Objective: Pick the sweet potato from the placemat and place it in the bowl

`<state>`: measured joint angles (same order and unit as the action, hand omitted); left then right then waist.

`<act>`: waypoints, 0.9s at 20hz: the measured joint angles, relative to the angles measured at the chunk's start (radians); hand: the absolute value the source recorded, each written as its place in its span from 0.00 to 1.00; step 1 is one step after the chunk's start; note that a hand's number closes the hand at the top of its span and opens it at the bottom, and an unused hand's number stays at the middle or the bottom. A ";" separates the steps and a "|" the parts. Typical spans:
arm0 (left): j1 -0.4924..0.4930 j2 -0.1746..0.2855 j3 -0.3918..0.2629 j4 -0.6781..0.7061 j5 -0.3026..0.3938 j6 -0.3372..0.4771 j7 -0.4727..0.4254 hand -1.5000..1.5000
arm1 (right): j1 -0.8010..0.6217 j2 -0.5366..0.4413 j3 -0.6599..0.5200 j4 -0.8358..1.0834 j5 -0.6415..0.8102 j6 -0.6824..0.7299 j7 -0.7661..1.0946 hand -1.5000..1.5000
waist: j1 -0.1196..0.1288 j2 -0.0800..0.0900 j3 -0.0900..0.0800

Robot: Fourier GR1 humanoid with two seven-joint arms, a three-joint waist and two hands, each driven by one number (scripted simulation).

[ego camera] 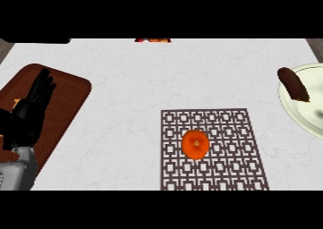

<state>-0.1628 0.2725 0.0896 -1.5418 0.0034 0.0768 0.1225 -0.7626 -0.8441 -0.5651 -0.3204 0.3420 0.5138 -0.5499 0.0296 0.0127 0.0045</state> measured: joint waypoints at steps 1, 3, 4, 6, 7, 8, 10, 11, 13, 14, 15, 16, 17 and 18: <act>-0.002 -0.002 -0.005 -0.005 -0.004 0.003 0.006 0.50 | 0.000 -0.027 -0.022 0.023 -0.021 0.027 0.009 0.00 | -0.001 0.001 0.000; -0.008 0.003 0.003 -0.004 0.001 -0.001 0.005 0.50 | 0.006 -0.077 -0.054 0.062 -0.050 0.066 0.030 0.00 | 0.002 0.004 0.001; -0.009 0.002 0.003 -0.001 -0.001 0.000 0.005 0.50 | 0.016 -0.101 -0.067 0.079 -0.063 0.083 0.038 0.00 | 0.001 0.005 0.001; -0.004 -0.003 0.001 -0.012 -0.001 0.002 0.010 0.50 | 0.042 -0.141 -0.082 0.101 -0.077 0.109 0.049 0.00 | 0.002 0.006 0.003; 0.005 -0.004 0.000 -0.016 -0.001 0.002 0.005 0.50 | 0.059 -0.158 -0.088 0.109 -0.083 0.121 0.051 0.00 | 0.003 0.007 0.003; 0.011 -0.007 -0.003 -0.020 -0.004 0.003 0.002 0.50 | 0.067 -0.180 -0.095 0.117 -0.090 0.138 0.064 0.00 | 0.003 0.007 0.004; 0.000 -0.009 -0.002 -0.021 -0.005 0.009 0.011 0.50 | 0.083 -0.207 -0.106 0.127 -0.105 0.165 0.080 0.00 | 0.000 0.008 0.005; 0.001 -0.004 0.002 -0.021 -0.003 0.005 0.012 0.50 | 0.092 -0.222 -0.113 0.130 -0.114 0.179 0.087 0.00 | -0.002 0.008 0.006; -0.005 -0.005 0.006 -0.015 -0.004 0.009 0.009 0.50 | 0.113 -0.231 -0.125 0.137 -0.131 0.204 0.099 0.00 | -0.008 0.009 0.007; 0.000 -0.003 0.008 -0.017 -0.001 0.005 0.009 0.50 | 0.124 -0.242 -0.130 0.141 -0.139 0.222 0.111 0.00 | -0.010 0.007 0.008; 0.003 -0.002 0.009 -0.016 -0.001 0.005 0.008 0.50 | 0.130 -0.248 -0.136 0.141 -0.148 0.236 0.120 0.00 | -0.011 0.007 0.008; 0.007 -0.005 0.009 -0.018 0.000 0.006 0.008 0.50 | 0.136 -0.254 -0.143 0.139 -0.158 0.247 0.127 0.00 | -0.012 0.006 0.009; 0.008 -0.007 0.007 -0.017 -0.001 0.005 0.006 0.50 | 0.138 -0.258 -0.148 0.136 -0.167 0.257 0.136 0.00 | -0.012 0.006 0.009; 0.008 -0.003 0.011 -0.016 0.002 0.002 0.007 0.50 | 0.144 -0.260 -0.155 0.135 -0.178 0.266 0.143 0.00 | -0.013 0.006 0.009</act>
<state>-0.1544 0.2694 0.1006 -1.5581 0.0057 0.0793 0.1298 -0.6189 -1.1044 -0.7205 -0.1855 0.1643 0.7798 -0.4066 0.0165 0.0183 0.0139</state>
